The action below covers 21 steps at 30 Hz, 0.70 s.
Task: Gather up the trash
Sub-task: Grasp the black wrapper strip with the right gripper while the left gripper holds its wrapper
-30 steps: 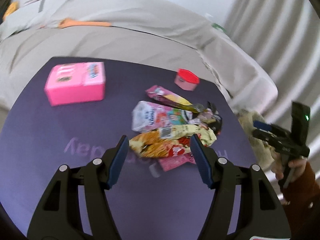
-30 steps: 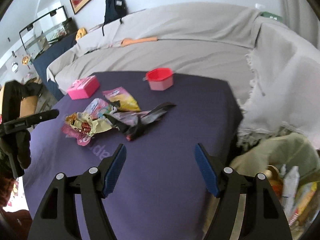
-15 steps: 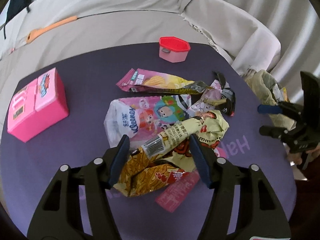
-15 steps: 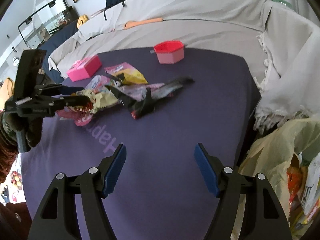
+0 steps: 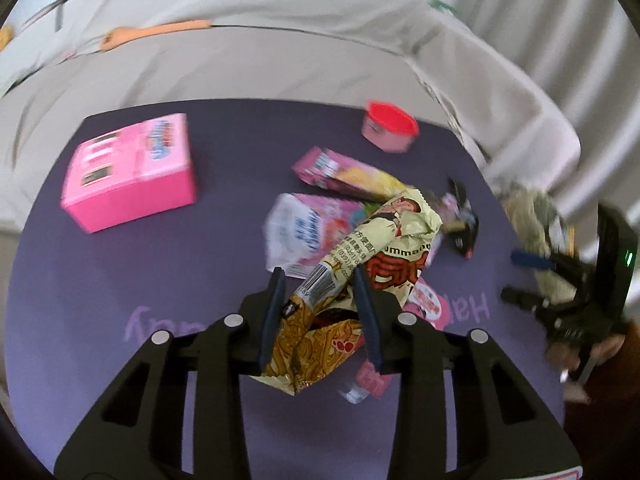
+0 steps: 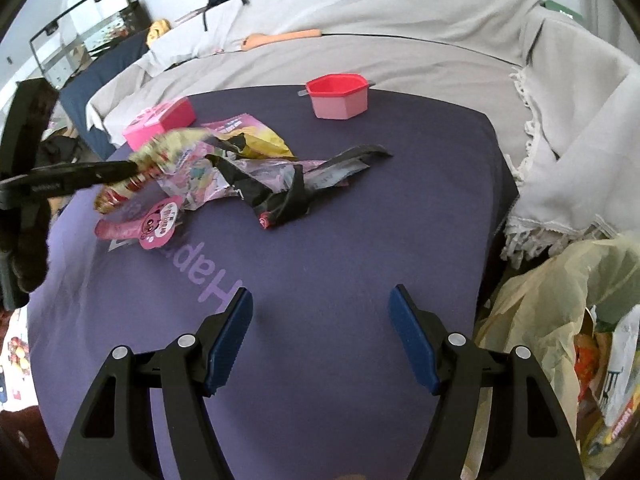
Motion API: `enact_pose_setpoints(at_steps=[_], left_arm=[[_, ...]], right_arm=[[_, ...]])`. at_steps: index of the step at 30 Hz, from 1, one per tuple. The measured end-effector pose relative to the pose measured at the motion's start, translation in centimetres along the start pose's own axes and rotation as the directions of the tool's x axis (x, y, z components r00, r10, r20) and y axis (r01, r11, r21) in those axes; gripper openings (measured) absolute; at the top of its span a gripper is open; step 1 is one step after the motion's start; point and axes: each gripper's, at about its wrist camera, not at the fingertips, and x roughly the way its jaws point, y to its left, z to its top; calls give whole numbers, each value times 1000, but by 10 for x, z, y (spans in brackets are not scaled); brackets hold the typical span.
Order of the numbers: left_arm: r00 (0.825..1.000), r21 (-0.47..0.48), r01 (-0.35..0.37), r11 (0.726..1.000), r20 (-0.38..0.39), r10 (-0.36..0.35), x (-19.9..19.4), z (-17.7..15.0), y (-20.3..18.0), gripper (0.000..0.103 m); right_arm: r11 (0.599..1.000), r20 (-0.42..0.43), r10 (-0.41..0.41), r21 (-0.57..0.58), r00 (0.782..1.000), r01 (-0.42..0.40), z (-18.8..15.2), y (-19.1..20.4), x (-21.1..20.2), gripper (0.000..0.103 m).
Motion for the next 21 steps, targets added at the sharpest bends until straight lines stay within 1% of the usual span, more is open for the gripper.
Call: enact_pose_setpoints(at_steps=[2,4,6,9,11,14,16,18,19,20,21], left_arm=[[999,-59,-15,998,41,17,-12,1,8,33],[997,-97,-20,995,75,27,-22,1,14,33],[993,-139,-26,990,108,41,-31,1,20,33],[988,-187,-42,981,138,68,-39,-1,26,33],[987,-208,-33,978,145,64,-40,-3,29,33],[989,-227,-16,974,141,49,-41,-7,31,34],[989,-232,-10,973,140,44,-40,-10,30,34],[990,-238,-3,971,139,37,-40,-13,29,34],[990,-240,-2,971,139,37,-41,-14,30,34],[990,-244,-2,970,139,37,-41,-15,32,34],[989,-245,-2,969,141,38,-42,-15,32,34]], right_arm=[[1000,-17,-19,-10,1000,19,3,3,2,67],[999,-33,-10,-34,999,9,6,5,3,67],[1000,-4,1,-22,1000,-1,11,5,1,67],[998,66,-4,55,998,0,26,2,-3,67],[991,100,-16,130,995,3,40,-3,-1,67],[979,99,-20,203,995,0,58,-7,13,67],[979,94,-17,205,995,-3,65,-4,23,66],[986,67,-28,167,997,17,70,7,35,59],[988,51,-35,149,998,27,71,11,40,49],[991,34,-39,131,999,34,71,16,44,34],[993,17,-38,110,999,36,70,20,48,32]])
